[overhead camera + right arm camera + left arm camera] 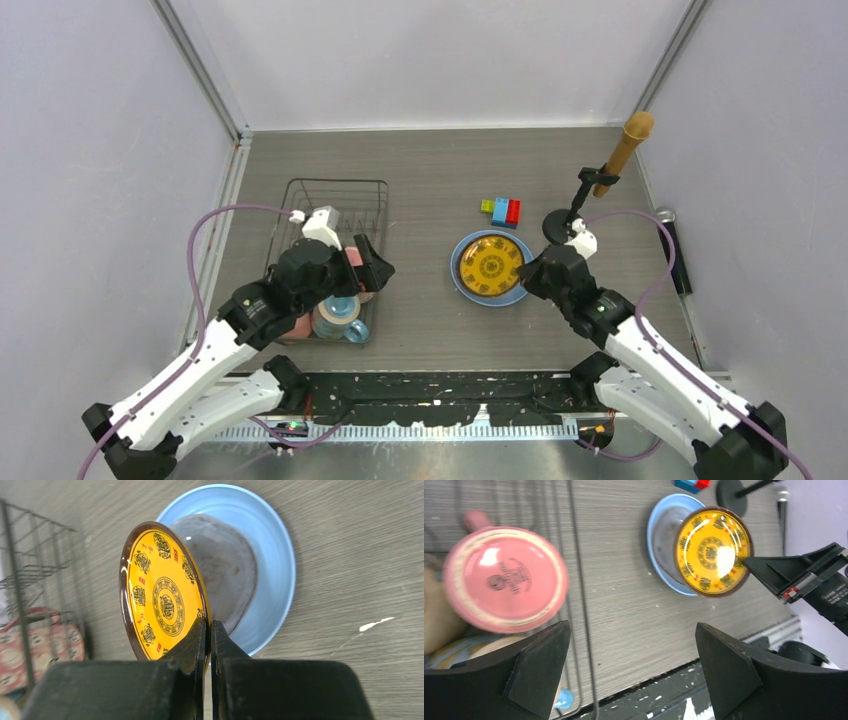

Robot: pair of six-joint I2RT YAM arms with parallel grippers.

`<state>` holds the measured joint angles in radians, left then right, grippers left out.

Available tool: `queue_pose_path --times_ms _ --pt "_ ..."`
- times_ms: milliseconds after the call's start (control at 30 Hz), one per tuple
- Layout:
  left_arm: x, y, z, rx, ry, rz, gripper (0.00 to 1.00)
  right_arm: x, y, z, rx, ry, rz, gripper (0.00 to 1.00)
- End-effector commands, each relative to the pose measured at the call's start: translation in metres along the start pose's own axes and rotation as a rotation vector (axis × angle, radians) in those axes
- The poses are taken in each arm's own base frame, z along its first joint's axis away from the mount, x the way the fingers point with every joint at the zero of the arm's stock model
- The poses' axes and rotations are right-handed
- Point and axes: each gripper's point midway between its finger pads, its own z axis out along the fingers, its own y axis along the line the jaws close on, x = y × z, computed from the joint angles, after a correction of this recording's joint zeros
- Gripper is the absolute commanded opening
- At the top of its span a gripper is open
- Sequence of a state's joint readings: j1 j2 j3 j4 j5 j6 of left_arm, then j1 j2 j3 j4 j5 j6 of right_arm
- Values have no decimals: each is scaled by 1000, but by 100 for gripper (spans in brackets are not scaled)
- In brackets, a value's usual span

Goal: Unload the mixed dishes from the dish rack
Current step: Place the plate at the center of the board.

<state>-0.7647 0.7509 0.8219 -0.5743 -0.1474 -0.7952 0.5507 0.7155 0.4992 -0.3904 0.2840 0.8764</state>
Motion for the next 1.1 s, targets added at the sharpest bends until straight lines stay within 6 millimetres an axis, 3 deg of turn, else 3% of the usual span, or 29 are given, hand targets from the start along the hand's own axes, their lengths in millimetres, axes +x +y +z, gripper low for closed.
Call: queue_pose_path --times_ms 0,233,400,667,1067 --pt "-24 30 -19 -169 -110 16 100 -31 5 12 73 -104 34 1" --pt "-37 70 -40 -378 -204 -11 100 -22 -6 33 133 -62 48 1" --pt "-53 73 -53 -431 -248 -2 100 -16 -19 36 159 -68 69 1" --pt "-54 86 -50 -534 -242 5 100 -15 -32 29 172 -95 76 7" --pt "-36 75 -26 -473 -149 29 99 -2 -35 41 187 -38 45 7"
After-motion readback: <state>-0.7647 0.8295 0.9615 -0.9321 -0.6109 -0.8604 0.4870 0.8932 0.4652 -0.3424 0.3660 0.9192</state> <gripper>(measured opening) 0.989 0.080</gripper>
